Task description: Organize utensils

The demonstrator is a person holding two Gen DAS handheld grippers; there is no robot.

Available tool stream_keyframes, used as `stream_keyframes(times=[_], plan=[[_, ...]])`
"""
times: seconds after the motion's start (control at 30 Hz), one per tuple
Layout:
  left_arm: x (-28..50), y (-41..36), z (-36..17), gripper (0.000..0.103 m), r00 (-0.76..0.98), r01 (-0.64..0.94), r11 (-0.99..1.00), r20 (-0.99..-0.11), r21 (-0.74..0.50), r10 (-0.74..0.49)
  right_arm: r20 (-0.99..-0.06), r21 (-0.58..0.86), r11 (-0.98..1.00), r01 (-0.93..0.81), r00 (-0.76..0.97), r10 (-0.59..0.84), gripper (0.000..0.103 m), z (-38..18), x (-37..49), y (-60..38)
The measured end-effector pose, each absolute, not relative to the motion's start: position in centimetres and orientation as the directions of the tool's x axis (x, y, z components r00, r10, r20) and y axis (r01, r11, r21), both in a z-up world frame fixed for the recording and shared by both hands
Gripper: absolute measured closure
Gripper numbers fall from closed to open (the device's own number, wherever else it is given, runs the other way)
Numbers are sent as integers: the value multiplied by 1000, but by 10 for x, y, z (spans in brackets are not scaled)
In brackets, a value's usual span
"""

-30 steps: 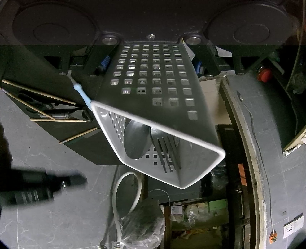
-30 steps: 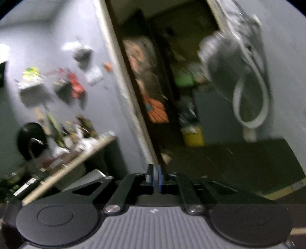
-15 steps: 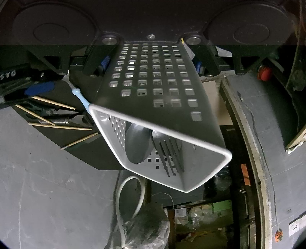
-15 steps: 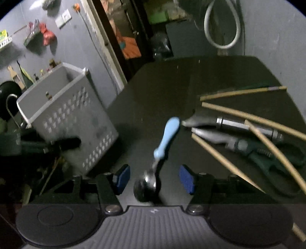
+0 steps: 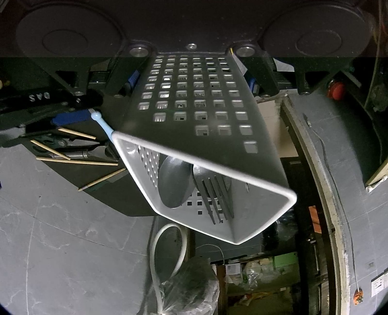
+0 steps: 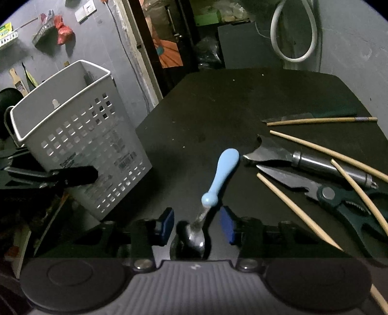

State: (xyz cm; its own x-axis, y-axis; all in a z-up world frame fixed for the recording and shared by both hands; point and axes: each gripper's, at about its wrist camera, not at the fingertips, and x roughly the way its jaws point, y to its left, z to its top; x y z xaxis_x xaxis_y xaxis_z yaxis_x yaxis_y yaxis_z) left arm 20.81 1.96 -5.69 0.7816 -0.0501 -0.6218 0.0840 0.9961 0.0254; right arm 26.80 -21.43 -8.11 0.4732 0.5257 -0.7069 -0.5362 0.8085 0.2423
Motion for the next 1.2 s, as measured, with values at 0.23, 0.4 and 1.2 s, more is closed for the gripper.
stream_keyframes(times=[0.23, 0.4, 1.2], plan=[[208, 22, -56, 27, 781, 90, 996, -622, 21, -58, -723, 196, 849, -490, 513, 462, 86, -80, 279, -203], [208, 22, -56, 27, 782, 93, 995, -621, 20, -60, -736, 147, 855, -497, 523, 430, 87, -79, 276, -196], [209, 22, -57, 26, 784, 103, 995, -617, 11, -75, -761, 315, 844, -433, 416, 497, 87, -65, 303, -208]])
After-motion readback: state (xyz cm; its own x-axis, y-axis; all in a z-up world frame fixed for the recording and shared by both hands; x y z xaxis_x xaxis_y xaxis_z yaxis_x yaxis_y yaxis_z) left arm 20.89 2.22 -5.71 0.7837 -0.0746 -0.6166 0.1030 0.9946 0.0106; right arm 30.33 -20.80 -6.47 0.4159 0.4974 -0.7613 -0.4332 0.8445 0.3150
